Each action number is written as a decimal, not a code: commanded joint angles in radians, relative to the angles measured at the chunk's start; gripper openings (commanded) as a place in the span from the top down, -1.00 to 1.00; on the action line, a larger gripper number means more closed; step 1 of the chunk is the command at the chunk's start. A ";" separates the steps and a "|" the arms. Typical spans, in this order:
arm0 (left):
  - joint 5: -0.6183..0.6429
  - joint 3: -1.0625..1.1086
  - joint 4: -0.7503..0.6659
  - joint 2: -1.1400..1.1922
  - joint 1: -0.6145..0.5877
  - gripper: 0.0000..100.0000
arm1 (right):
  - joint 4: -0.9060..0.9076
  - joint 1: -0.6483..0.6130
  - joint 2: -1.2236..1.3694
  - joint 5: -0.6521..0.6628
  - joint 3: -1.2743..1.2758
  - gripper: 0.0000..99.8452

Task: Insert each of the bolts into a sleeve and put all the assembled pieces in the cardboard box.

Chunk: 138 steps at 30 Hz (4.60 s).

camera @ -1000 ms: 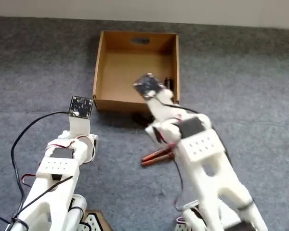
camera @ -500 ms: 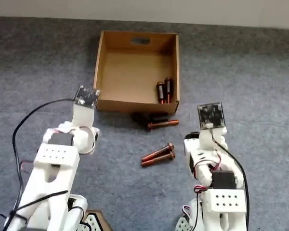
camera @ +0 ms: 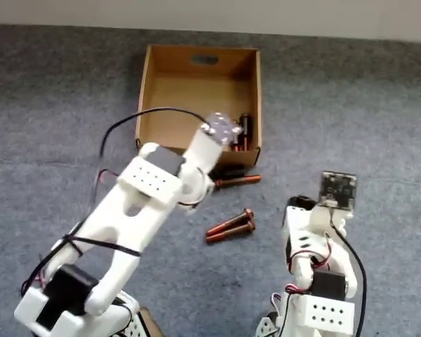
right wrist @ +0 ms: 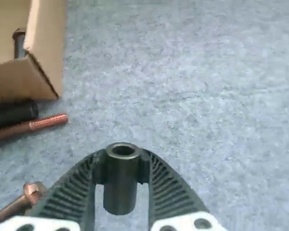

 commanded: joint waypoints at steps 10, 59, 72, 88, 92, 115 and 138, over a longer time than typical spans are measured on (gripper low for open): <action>0.048 -0.142 -0.006 0.216 0.228 0.53 | -0.012 0.156 -0.064 -0.086 -0.002 0.99; -0.032 -0.308 -0.141 0.499 0.128 0.53 | -0.016 0.154 -0.070 -0.084 0.013 0.99; -0.031 -0.309 -0.124 0.501 0.170 0.53 | -0.016 0.154 -0.070 -0.081 0.013 0.99; -0.032 -0.394 0.032 0.515 0.242 0.61 | -0.016 0.154 -0.070 -0.081 0.013 0.99; -0.037 -0.358 -0.014 0.515 0.229 0.61 | -0.016 0.154 -0.070 -0.081 0.013 0.99; -0.037 -0.292 -0.023 0.503 0.145 0.98 | -0.016 0.154 -0.070 -0.081 0.015 0.99; -0.124 0.243 -0.155 -0.010 -0.173 0.96 | -0.018 0.108 -0.070 -0.080 0.028 0.99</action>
